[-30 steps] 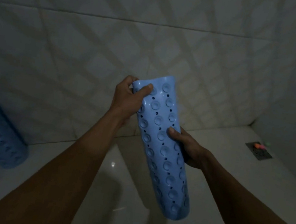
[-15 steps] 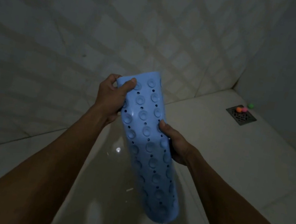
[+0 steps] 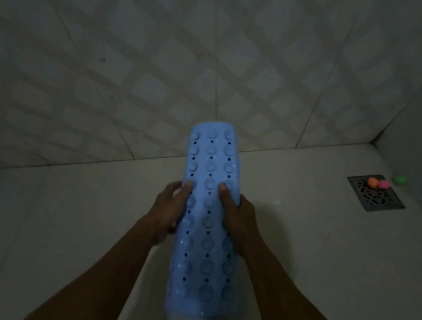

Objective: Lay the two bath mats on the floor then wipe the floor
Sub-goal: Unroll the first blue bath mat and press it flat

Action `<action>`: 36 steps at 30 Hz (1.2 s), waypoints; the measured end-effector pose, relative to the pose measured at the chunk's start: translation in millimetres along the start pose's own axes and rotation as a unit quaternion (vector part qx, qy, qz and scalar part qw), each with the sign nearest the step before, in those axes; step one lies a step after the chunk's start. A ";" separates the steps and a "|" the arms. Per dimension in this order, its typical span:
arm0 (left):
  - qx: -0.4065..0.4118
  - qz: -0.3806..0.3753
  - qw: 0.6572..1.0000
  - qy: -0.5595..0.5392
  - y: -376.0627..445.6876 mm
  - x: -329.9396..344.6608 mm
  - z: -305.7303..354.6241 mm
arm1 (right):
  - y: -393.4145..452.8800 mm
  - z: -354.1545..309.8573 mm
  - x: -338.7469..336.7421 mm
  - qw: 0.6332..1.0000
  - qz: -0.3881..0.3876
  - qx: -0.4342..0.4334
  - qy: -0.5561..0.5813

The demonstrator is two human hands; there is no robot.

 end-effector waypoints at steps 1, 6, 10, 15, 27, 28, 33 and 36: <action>-0.006 0.003 1.000 -0.021 -5.1 11.3 -14.5 | 3.6 1.9 -4.1 1.000 -0.005 0.017 0.002; -0.024 0.003 0.995 -0.100 -21.3 63.7 -47.7 | 8.8 13.5 -34.7 0.996 -0.010 0.070 -0.059; -0.012 0.005 0.994 -0.112 -20.2 96.3 -60.7 | 7.8 24.3 -56.6 0.994 -0.012 0.078 -0.080; 0.022 -0.042 0.992 -0.116 -8.8 129.3 -79.0 | 13.3 28.5 -75.5 0.990 -0.029 0.050 -0.128; 0.067 -0.003 0.995 0.069 3.8 119.6 -82.3 | 6.4 46.7 -84.9 0.958 -0.012 0.037 -0.286; 0.068 0.002 0.994 0.083 6.4 117.1 -87.6 | 6.3 49.2 -84.4 0.945 -0.002 0.037 -0.324; 0.068 0.020 0.991 0.116 -1.7 104.3 -84.1 | 6.6 45.2 -71.7 0.928 0.004 -0.003 -0.373; 0.059 0.019 0.986 0.157 -0.6 97.3 -87.9 | 2.4 46.1 -61.7 0.962 0.012 -0.003 -0.272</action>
Point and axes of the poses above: each hand's wrist, its own y-axis towards the middle knuckle, its own x-axis out of the palm, z = x × y, the point moved 4 cm from there along y, towards the middle knuckle, and after that the axes turned 13 degrees about y, right-handed, at the moved point
